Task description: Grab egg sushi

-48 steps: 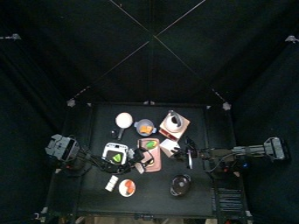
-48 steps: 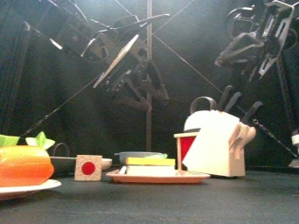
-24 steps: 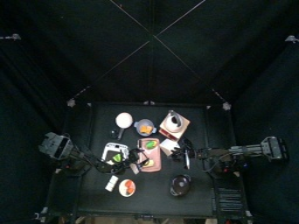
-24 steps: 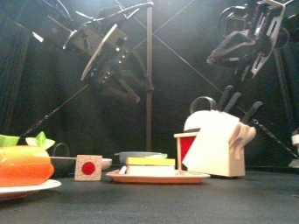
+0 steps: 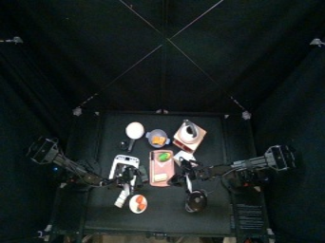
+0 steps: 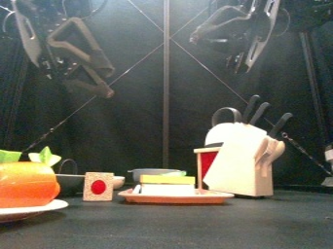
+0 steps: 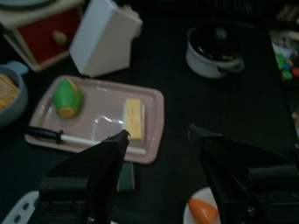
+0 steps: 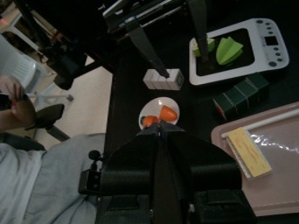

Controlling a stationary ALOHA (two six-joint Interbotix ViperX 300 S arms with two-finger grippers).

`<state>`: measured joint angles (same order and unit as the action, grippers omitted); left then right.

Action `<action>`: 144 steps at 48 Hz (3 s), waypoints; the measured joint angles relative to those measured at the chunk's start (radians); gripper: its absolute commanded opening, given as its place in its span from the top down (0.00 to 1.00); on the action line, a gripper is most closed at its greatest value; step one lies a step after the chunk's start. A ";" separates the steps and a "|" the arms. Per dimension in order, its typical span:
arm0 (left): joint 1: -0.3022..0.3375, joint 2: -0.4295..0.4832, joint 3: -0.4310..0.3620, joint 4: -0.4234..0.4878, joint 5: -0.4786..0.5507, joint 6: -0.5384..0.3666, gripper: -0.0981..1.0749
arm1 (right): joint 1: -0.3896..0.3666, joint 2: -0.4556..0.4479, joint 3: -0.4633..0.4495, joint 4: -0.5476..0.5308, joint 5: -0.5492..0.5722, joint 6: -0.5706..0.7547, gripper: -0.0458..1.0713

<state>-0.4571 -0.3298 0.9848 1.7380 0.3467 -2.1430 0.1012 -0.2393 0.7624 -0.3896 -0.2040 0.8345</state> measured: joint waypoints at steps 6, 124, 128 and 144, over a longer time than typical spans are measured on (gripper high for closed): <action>-0.012 0.026 0.008 0.002 -0.123 0.032 0.13 | -0.003 0.035 -0.021 -0.009 0.002 -0.002 0.47; -0.018 0.100 0.018 -0.032 -0.135 0.091 0.13 | 0.002 0.557 -0.422 -0.121 0.750 0.009 0.62; -0.018 0.100 0.012 -0.032 -0.137 0.091 0.13 | 0.005 0.543 -0.422 -0.118 0.750 0.009 0.62; -0.018 0.100 0.011 -0.032 -0.135 0.091 0.13 | 0.006 0.531 -0.422 -0.107 0.749 0.009 0.62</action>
<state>-0.4755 -0.2301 0.9956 1.7058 0.2117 -2.0525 0.1074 0.2915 0.3405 -0.4970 0.5446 0.8437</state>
